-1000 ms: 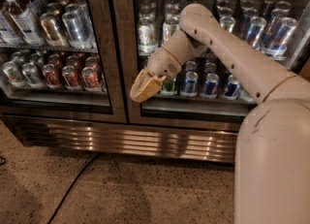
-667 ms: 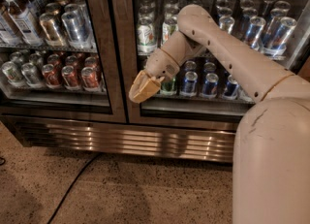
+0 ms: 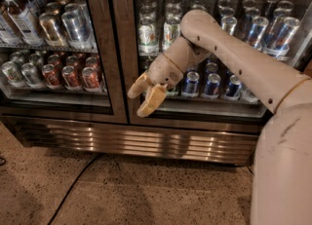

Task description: Close right fridge door

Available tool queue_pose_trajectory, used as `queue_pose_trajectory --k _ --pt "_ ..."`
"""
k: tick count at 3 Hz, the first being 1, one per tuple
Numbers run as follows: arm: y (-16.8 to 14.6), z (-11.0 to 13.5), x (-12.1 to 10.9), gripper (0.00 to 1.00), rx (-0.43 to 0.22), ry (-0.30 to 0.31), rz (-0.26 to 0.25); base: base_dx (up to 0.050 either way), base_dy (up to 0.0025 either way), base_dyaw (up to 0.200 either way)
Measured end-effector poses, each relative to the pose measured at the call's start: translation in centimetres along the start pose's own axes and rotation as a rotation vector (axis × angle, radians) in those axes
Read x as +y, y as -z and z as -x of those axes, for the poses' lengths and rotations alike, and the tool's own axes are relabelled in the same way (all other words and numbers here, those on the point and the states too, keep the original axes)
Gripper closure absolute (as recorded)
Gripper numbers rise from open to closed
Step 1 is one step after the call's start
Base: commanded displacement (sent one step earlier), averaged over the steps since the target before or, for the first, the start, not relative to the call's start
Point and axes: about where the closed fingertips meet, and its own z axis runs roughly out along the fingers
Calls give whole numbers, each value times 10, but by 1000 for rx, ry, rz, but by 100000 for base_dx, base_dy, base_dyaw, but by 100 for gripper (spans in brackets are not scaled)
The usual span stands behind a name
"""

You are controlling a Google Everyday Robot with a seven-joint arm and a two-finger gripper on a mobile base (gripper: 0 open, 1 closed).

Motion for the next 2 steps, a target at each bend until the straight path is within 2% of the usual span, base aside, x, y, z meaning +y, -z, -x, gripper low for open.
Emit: queue_pose_trajectory --k 1,2 --pt "-17 -8 33 0 -27 22 -51 0 0 0" --pt "-46 -22 69 0 -63 17 -82 0 0 0"
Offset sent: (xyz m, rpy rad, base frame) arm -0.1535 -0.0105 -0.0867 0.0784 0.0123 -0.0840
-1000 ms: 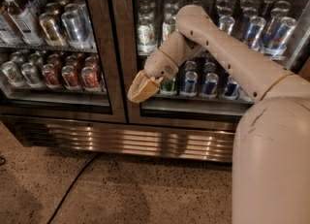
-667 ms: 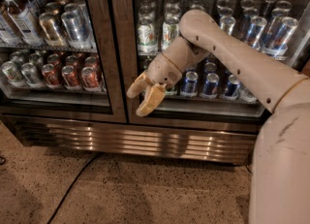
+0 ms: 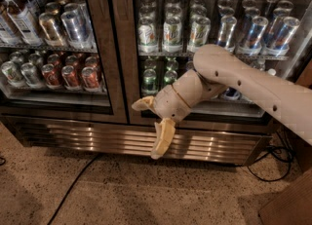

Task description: Close right fridge door

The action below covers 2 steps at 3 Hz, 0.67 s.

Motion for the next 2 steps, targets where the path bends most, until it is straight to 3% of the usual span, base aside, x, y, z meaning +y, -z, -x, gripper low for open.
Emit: queue_pose_trajectory --k 1,2 --pt "-22 -20 21 0 14 -40 53 0 0 0" --pt "-22 -20 21 0 14 -40 53 0 0 0"
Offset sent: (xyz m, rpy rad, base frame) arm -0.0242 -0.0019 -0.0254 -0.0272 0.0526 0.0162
